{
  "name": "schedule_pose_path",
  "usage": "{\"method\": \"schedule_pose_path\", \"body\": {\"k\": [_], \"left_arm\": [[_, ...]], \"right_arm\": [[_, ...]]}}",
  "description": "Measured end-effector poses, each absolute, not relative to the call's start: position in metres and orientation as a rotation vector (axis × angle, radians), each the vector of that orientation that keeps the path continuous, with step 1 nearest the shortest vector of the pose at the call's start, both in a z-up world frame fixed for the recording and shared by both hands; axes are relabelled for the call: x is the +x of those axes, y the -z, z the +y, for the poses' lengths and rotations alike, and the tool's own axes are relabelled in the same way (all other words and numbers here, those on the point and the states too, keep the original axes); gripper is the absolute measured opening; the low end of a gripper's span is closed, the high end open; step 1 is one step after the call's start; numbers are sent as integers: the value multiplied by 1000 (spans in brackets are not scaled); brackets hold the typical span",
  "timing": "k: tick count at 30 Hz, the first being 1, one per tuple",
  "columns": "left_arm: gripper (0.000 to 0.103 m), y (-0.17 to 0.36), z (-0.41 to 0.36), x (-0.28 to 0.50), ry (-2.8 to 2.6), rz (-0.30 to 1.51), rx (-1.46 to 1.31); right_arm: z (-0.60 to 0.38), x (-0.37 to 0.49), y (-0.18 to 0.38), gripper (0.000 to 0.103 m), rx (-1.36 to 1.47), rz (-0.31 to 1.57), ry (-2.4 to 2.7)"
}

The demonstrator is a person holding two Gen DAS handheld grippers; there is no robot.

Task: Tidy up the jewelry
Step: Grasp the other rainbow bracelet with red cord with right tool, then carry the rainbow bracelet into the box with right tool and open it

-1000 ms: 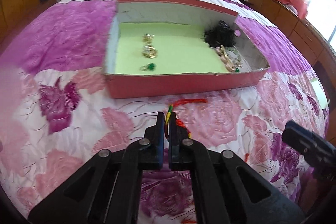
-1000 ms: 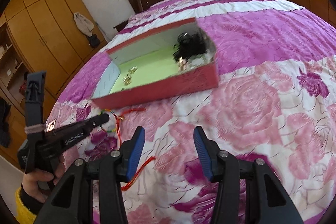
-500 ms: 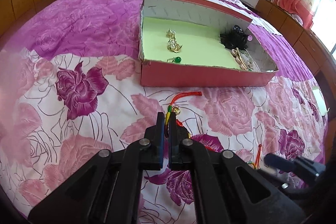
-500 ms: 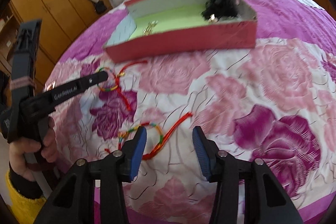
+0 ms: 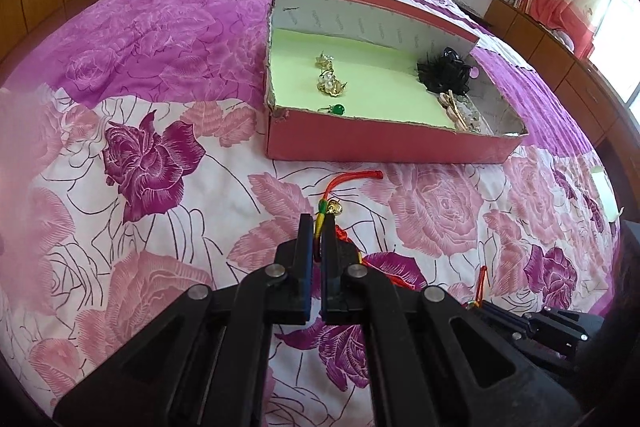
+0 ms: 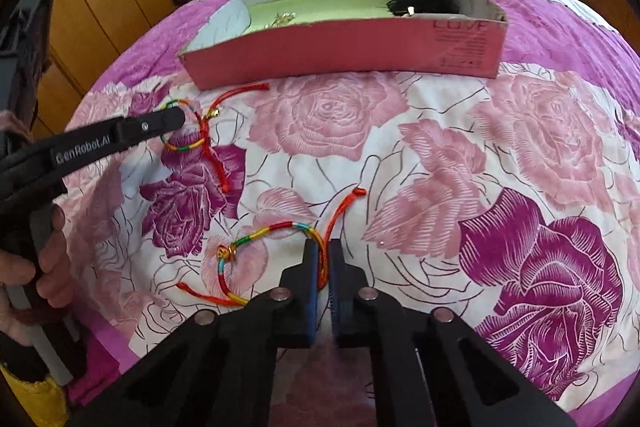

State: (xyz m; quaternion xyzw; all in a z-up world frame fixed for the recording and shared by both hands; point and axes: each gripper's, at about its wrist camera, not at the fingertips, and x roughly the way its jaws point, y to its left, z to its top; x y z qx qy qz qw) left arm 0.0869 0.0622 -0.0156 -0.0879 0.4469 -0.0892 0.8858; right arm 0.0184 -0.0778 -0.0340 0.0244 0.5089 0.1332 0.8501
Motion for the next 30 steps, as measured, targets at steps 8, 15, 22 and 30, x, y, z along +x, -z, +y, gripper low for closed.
{"method": "schedule_pose_path", "body": {"k": [8,15,22,30], "left_arm": [[0,5,55,83,197,900,-166],[0,-16,47,75,208,836,-158],[0,-41,37,66,226,758,-142],[0,-63,26,64,233,678,-111]], "right_arm": [[-96,11,11,6,110,976,-289],[-111,5,-12,6,140,880,-279],[-120,1,-36,6,141,771,-276],[-128,0,-56,6,143,670,-280]]}}
